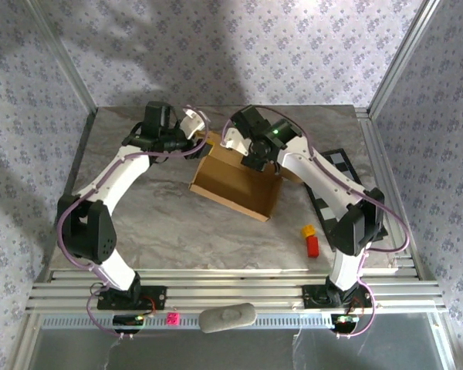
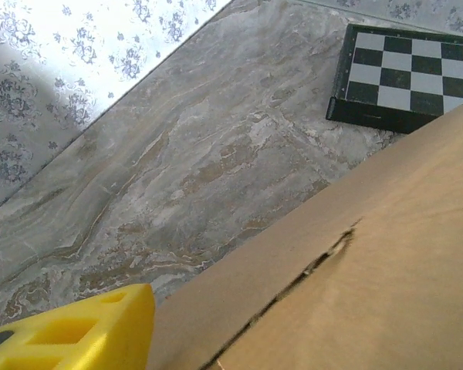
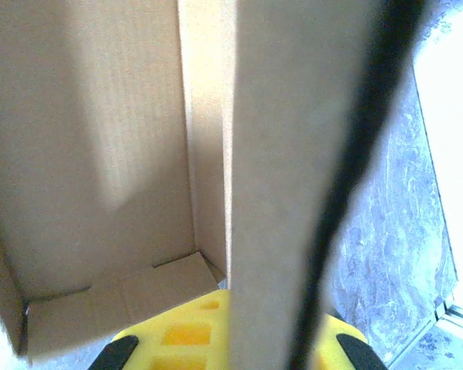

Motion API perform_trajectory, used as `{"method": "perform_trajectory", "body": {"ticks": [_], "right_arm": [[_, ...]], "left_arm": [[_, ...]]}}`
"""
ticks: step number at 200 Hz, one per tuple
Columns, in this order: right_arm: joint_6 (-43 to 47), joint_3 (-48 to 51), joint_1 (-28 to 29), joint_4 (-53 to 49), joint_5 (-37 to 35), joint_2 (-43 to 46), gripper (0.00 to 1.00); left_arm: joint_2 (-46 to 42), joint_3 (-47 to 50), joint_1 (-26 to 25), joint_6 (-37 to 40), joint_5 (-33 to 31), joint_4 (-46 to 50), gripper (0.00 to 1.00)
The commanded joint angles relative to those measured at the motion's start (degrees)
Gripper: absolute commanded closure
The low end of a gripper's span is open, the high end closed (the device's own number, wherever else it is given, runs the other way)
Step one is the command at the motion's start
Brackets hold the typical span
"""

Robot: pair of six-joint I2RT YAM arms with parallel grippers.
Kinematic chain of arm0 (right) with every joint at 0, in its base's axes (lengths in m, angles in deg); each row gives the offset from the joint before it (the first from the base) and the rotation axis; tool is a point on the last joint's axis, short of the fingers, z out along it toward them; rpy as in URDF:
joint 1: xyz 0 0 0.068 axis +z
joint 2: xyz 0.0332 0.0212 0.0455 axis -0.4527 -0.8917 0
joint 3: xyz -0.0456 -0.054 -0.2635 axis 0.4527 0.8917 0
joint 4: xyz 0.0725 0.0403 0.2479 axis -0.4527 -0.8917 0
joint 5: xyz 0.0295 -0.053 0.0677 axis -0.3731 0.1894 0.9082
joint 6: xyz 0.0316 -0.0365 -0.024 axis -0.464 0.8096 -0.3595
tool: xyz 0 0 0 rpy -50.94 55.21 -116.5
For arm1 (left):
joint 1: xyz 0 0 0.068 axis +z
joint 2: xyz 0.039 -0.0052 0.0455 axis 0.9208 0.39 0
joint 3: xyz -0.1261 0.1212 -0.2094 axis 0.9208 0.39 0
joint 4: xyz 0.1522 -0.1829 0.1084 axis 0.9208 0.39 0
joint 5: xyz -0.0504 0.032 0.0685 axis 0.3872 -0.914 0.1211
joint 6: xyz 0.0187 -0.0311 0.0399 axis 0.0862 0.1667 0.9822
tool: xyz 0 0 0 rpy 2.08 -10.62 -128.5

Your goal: Fold the paper box

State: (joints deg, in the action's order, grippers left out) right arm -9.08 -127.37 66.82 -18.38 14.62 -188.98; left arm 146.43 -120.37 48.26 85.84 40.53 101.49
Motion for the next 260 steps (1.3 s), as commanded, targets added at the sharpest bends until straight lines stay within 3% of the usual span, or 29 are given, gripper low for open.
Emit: {"method": "perform_trajectory", "body": {"ticks": [1, 22, 52, 86, 148, 172, 192, 228, 260], "right_arm": [[0.76, 0.81, 0.35, 0.85, 1.92, 2.18, 1.0], [-0.01, 0.67, 0.32, 1.08, 2.05, 2.24, 1.0], [-2.03, -0.24, 0.27, 1.19, 2.25, 1.92, 1.0], [-5.92, -1.92, 0.62, 0.98, 3.23, 1.01, 1.0], [-17.73, -5.86, 1.29, -0.56, -0.51, -1.89, 1.0], [-20.45, -7.32, 1.14, -1.0, 1.48, -2.1, 0.76], [-22.4, -7.11, 0.15, -0.75, 3.68, -0.81, 0.65], [-25.17, 1.85, -4.9, 6.03, 11.72, 7.88, 0.55], [-35.4, 13.45, -16.07, 16.68, 21.74, 19.07, 0.5]], "left_arm": [[0.35, -1.14, -0.72, 1.2, -0.41, -0.51, 0.42], [1.17, -1.94, -1.25, -1.35, -2.39, -0.52, 0.54], [2.27, -3.24, -1.62, -7.32, -4.77, -0.45, 0.91], [3.3, -3.29, -3.76, -15.14, -9.15, -1.68, 1.0], [2.34, 0.14, -7.05, -31.19, -29.65, -6.17, 1.0], [0.44, 4.85, -7.01, -30.78, -28.9, -11.84, 1.0], [-1.31, 9.19, -7.04, -27.68, -28.36, -16.34, 1.0], [-2.93, 12.41, -6.89, -23.57, -28.39, -18.6, 1.0], [-3.68, 13.66, -6.88, -23.39, -28.76, -19.67, 1.0]]}}
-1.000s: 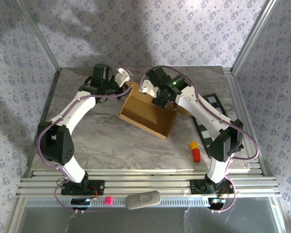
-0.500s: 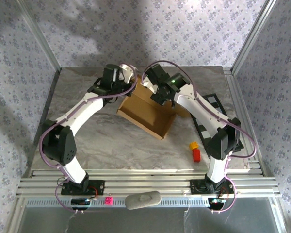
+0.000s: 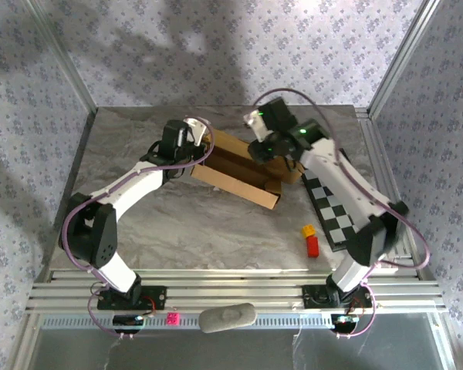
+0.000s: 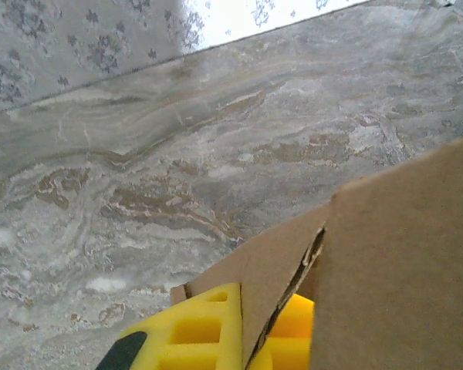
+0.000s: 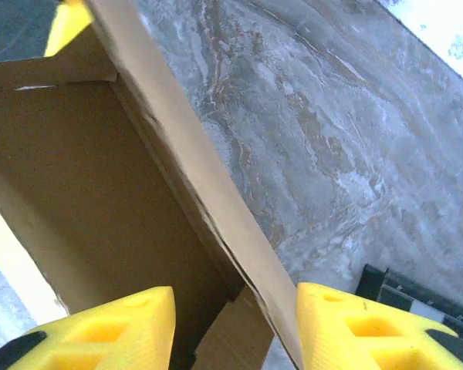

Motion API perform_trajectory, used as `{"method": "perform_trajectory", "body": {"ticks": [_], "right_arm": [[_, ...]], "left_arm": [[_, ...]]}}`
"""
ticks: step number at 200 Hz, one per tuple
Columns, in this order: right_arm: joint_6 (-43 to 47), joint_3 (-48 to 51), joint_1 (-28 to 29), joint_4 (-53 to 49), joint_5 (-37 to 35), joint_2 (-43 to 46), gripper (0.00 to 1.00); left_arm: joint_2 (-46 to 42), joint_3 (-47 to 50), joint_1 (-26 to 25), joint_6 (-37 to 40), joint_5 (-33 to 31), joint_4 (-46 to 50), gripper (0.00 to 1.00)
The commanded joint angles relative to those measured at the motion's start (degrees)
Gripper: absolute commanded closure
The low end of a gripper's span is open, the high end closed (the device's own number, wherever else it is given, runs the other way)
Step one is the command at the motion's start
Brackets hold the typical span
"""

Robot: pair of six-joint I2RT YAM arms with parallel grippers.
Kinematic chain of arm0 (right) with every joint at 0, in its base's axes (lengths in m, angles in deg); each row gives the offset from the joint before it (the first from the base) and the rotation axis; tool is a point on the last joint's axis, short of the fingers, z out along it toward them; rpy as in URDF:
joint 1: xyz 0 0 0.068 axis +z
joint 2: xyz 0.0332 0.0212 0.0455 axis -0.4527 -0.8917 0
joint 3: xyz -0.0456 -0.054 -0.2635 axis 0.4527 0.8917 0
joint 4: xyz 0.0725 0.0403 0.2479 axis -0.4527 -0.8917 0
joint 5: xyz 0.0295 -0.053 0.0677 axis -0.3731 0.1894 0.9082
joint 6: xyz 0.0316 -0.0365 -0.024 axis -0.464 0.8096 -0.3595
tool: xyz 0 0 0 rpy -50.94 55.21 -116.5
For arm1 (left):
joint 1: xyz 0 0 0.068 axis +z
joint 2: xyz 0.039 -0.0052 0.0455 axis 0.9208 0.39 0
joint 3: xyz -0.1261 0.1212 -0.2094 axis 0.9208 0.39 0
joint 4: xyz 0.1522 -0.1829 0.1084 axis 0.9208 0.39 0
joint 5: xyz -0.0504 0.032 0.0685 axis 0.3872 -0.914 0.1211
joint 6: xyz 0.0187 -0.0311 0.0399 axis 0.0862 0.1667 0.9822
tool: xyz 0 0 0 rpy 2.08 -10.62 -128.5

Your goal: Fold the paper box

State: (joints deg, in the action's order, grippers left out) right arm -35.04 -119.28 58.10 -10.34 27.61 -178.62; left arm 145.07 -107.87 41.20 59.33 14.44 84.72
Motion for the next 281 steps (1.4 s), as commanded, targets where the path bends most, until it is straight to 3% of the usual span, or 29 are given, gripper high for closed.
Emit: {"method": "perform_trajectory", "body": {"ticks": [1, 19, 38, 56, 96, 150, 185, 242, 281], "right_arm": [[-9.98, 5.67, -7.62, 8.93, 8.87, 9.03, 0.5], [-21.62, 10.43, -14.69, 12.82, 10.23, 12.85, 0.46], [-38.43, 12.61, -21.93, 9.86, 9.52, 12.81, 0.42], [-49.11, 14.93, -27.98, 6.59, 15.27, 10.87, 0.42], [-62.69, 19.01, -32.76, 7.91, 26.7, 4.72, 0.38], [-69.53, 18.06, -31.61, 9.53, 30.7, -0.3, 0.36], [-74.22, 22.14, -30.82, 15.9, 33.63, -1.32, 0.36], [-67.73, 19.07, -31.13, 12.31, 28.66, -3.32, 0.39], [-69.16, 28.41, -33.17, 14.45, 26.91, 1.88, 0.42]], "left_arm": [[-2.33, 1.25, 0.18, 3.16, -2.68, -2.9, 1.0], [-2.68, 1.46, 0.18, 3.0, -2.86, -3.18, 1.0], [-2.92, 1.59, 0.29, 3.3, -2.79, -3.61, 1.0], [-3.42, 1.94, 0.35, 3.41, -2.71, -4.84, 1.0], [-3.91, 2.32, 1.32, 1.44, 0.04, -7.0, 1.0], [-3.96, -0.09, 2.73, -1.93, 3.5, -6.43, 1.0], [-3.56, 0.2, 2.84, -2.58, 4.1, -6.62, 1.0], [-2.86, 0.03, 2.82, -1.82, 3.8, -5.87, 1.0], [-2.59, 1.47, 2.89, -1.9, 3.13, -5.84, 1.0]]}}
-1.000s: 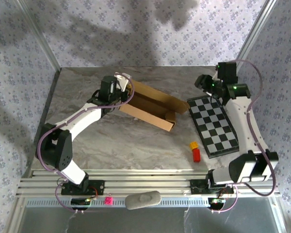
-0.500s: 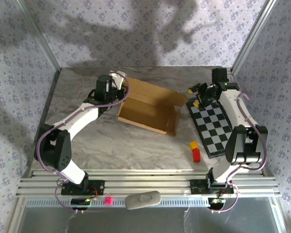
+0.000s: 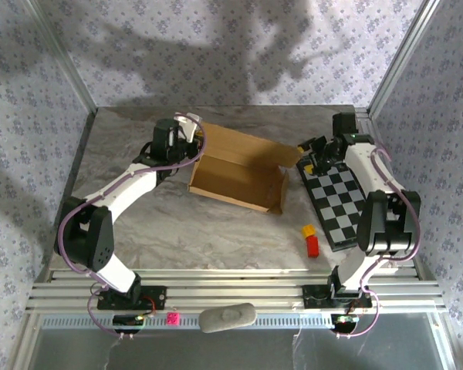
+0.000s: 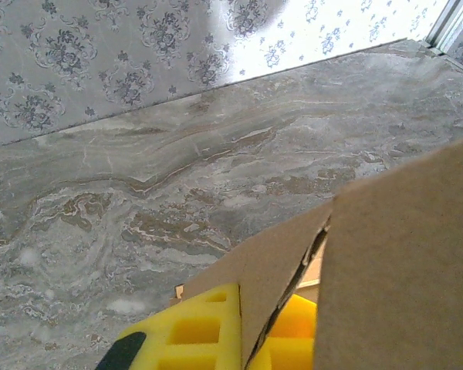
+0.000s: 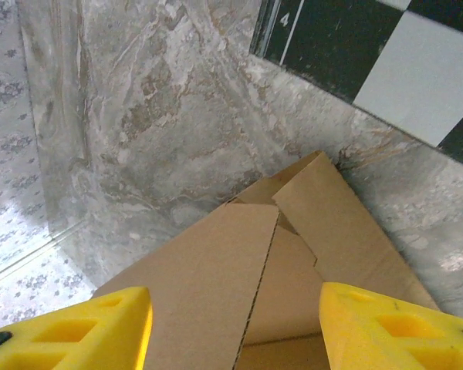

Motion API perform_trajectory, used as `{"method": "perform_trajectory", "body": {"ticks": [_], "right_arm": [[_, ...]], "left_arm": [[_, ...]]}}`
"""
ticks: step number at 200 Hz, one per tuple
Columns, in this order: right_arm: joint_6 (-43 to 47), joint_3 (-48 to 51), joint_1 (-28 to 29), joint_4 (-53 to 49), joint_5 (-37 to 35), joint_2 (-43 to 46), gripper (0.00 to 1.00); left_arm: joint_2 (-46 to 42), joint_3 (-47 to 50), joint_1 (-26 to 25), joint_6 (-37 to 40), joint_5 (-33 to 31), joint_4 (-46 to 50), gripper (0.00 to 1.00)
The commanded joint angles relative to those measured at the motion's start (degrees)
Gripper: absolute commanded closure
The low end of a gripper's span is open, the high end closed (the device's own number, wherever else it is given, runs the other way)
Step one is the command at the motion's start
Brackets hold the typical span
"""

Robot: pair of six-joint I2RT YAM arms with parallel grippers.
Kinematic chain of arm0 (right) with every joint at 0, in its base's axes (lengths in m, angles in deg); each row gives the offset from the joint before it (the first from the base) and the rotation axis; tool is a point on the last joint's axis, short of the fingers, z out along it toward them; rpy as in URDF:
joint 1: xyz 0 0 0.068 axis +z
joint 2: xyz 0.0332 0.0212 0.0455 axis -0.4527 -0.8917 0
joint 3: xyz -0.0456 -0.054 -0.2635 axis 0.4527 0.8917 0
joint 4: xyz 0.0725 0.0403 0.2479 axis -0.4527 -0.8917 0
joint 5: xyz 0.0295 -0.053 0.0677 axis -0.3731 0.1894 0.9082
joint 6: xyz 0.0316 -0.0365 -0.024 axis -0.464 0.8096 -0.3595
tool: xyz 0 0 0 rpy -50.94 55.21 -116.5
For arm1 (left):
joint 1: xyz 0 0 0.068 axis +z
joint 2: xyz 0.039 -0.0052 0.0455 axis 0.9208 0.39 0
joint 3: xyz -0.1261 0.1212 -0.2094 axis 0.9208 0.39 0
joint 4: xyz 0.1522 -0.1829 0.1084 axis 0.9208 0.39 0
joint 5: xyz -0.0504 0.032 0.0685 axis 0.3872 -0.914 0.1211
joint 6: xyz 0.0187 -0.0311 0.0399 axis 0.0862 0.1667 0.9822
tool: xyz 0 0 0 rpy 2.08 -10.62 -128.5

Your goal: Fold the paper box

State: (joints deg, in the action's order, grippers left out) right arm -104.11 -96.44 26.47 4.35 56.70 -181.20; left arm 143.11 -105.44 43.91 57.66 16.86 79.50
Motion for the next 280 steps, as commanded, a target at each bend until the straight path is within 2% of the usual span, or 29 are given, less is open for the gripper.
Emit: {"method": "perform_trajectory", "body": {"ticks": [1, 35, 45, 75, 108, 113, 125, 135, 151, 174, 182, 187, 217, 239, 280], "right_arm": [[-0.13, 5.86, -1.6, -0.03, -2.18, 4.54, 0.42], [-0.08, 12.11, -1.8, 0.61, -2.24, 6.72, 0.55], [-0.17, 13.63, -1.34, 1.22, -1.89, 6.98, 0.62], [0.42, 17.12, 0.42, 3.98, -0.98, 7.16, 0.73], [2.62, 18.42, 3.84, 5.11, -0.77, 3.85, 0.8], [2.85, 18.38, 4.48, 5.41, -0.7, 3.18, 0.8], [3.15, 18.21, 5.81, 5.61, -0.86, 1.99, 0.81], [3.37, 18.03, 6.67, 5.88, -1.21, 1.17, 0.81], [3.91, 17.61, 7.2, 5.92, -1.77, -0.15, 0.79], [4.9, 16.78, 7.18, 5.72, -1.87, -0.76, 0.78], [5.35, 16.26, 7.09, 5.33, -2.06, -0.66, 0.78], [5.68, 15.91, 6.96, 5.09, -2.03, -0.52, 0.77], [7.07, 14.04, 6.1, 3.61, -1.89, -0.11, 0.75], [8.24, 12.92, 5.33, 2.49, -1.95, 1.15, 0.75], [11.78, 10.94, 2.53, 1.16, -0.62, 0.98, 0.7]], "left_arm": [[-0.63, -0.93, 0.15, -0.29, 0.73, -0.59, 1.0], [-0.29, -1.01, 0.4, -1.15, -1.57, 1.52, 1.0], [0.06, -1.58, 1.01, -2.78, -1.47, 3.06, 1.0], [1.07, -3.34, 2.48, -4.83, -0.98, 8.49, 1.0], [1.03, -2.64, 4.02, -6.07, -0.31, 11.46, 1.0], [1.03, -2.65, 4.21, -6.49, 0.17, 11.81, 1.0], [1.3, -3.1, 4.65, -7.63, 1.3, 13.37, 0.91], [1.56, -3.65, 4.76, -8.2, 1.31, 15.03, 0.82], [1.7, -4.54, 5.07, -9.71, 0.13, 18.11, 0.62], [0.07, -4.32, 6.03, -13.17, 0.08, 19.73, 0.42], [-0.72, -4.65, 6.09, -14.19, 0.09, 20.92, 0.39], [-1.15, -5.04, 6.09, -14.85, -0.24, 22.07, 0.34], [-4.82, -4.79, 5.91, -20.48, -3.11, 29.08, 0.33], [-10.94, -1.39, 5.93, -24.35, -4.24, 29.53, 0.33], [-14.47, -0.91, 6.51, -28.35, 0.57, 35.45, 0.34]]}}
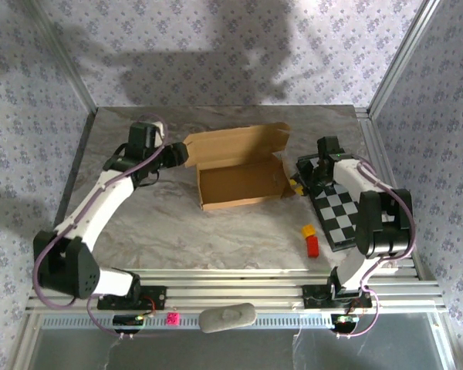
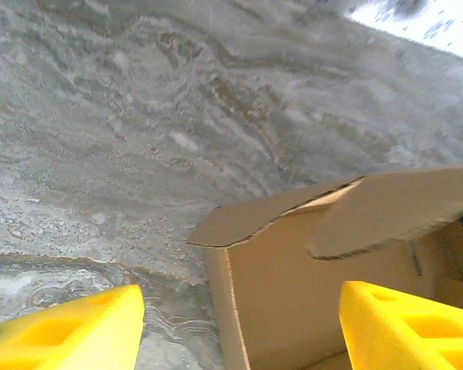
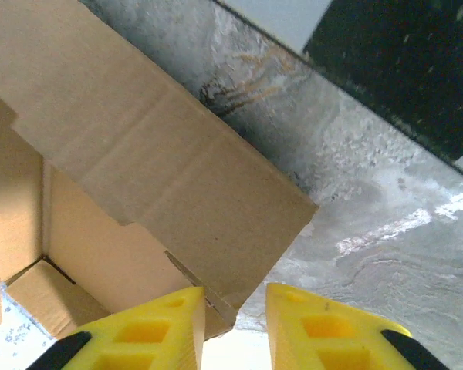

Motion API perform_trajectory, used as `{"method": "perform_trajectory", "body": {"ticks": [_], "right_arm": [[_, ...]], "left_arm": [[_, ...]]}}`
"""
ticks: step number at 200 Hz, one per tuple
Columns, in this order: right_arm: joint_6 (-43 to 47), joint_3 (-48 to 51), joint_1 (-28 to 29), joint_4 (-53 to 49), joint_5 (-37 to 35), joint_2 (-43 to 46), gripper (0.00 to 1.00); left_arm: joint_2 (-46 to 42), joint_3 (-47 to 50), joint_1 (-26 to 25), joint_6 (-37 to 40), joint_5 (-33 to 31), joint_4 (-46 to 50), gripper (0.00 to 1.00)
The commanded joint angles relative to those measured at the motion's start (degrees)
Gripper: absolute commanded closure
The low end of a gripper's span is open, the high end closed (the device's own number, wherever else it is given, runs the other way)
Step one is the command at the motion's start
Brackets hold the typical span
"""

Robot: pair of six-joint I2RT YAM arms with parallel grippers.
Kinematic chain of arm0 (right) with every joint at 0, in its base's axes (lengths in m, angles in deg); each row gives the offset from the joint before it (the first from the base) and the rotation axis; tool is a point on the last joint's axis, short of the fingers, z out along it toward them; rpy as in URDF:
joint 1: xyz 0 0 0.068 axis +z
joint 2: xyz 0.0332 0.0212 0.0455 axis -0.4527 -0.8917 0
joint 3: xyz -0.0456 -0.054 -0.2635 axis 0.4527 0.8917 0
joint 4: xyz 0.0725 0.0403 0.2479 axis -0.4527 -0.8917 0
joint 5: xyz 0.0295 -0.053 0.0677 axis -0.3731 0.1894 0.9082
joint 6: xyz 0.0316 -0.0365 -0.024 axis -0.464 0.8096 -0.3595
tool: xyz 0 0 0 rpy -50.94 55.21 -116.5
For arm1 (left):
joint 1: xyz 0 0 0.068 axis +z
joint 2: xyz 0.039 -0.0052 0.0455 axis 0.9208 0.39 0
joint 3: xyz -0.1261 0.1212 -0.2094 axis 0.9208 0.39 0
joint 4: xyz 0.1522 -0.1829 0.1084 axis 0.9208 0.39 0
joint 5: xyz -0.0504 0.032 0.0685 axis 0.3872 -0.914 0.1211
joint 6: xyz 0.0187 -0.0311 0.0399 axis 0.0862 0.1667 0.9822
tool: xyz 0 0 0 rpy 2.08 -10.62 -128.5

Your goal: Fold the paper box

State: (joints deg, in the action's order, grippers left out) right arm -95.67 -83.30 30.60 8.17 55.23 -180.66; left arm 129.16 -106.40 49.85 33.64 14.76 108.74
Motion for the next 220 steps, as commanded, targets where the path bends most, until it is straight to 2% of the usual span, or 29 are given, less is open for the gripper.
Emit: {"method": "perform_trajectory", "body": {"ticks": [1, 23, 39, 75, 119, 160, 198, 220], "right_arm": [[3.43, -2.26, -1.63, -2.63, 0.99, 0.32, 0.7], [5.46, -4.17, -2.82, -3.42, 1.64, -1.38, 0.69], [6.92, -5.39, -3.56, -4.34, 0.5, -2.19, 0.69], [6.96, -8.38, -3.84, -2.95, 2.35, -6.44, 0.65], [4.68, -8.89, -2.47, 0.24, 3.43, -9.31, 0.6], [3.62, -10.87, -1.18, 0.33, 3.86, -9.54, 0.58], [1.4, -12.11, -0.02, -0.48, 4.04, -6.77, 0.58], [-0.71, -12.93, 0.73, 0.63, 4.98, -5.17, 0.59]], "left_arm": [[-0.55, 0.06, 0.57, -4.38, 2.72, 6.47, 0.34], [-1.7, 0.51, 0.58, -7.13, 3.54, 11.66, 0.39], [-3.23, 3.33, -0.17, -10.08, 6.1, 11.87, 0.41], [-5.0, 9.95, -3.84, -13.88, 5.92, 7.22, 0.41], [0.06, 12.17, -4.96, -15.1, 5.23, 1.6, 0.39], [7.28, 10.77, -6.39, -17.14, 5.25, -4.6, 0.37], [9.98, 4.05, -6.53, -19.62, 1.7, -1.16, 0.36], [10.04, 0.78, -6.07, -20.77, 1.68, -0.53, 0.36]]}}
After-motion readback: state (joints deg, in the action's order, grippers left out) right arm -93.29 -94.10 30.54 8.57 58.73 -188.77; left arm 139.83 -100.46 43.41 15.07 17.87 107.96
